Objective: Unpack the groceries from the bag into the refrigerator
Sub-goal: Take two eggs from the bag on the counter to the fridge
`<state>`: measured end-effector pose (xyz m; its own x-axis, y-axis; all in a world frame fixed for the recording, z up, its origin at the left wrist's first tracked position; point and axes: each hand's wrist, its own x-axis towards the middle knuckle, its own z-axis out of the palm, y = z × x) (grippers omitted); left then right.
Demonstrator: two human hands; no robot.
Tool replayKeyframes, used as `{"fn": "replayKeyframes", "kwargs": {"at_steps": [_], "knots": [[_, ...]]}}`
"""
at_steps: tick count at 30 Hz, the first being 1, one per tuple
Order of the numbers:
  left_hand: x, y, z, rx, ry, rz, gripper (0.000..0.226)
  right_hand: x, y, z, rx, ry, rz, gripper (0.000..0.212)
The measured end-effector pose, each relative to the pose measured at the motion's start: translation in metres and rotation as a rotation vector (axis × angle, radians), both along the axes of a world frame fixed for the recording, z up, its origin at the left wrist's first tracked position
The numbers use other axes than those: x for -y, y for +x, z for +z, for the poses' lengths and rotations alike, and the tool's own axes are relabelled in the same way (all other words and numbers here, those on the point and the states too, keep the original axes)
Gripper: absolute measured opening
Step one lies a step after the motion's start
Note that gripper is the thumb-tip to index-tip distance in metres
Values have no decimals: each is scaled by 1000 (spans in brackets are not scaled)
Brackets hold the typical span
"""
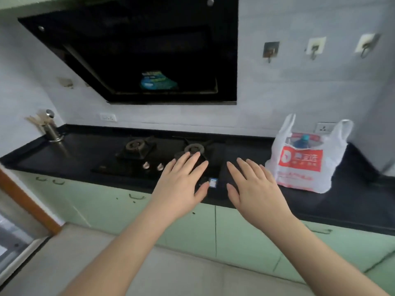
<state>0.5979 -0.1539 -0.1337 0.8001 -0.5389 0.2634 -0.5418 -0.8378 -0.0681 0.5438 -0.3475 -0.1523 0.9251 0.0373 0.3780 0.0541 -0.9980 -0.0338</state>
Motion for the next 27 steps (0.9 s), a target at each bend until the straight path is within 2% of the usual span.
{"fn": "replayKeyframes", "kwargs": {"at_steps": [3, 9, 14, 24, 27], "knots": [[47, 11, 1, -1, 21, -115, 66, 45, -9, -1, 3, 13, -109, 53], [125, 42, -7, -17, 24, -283, 59, 108, -10, -7, -20, 52, -289, 57], [163, 86, -17, -67, 31, -323, 59, 147, 11, -11, -29, 34, -419, 58], [205, 173, -22, -59, 16, -437, 60, 172, 73, -16, -103, 29, -512, 55], [226, 183, -28, -60, 34, -479, 60, 185, 79, -18, -125, 34, -529, 63]]}}
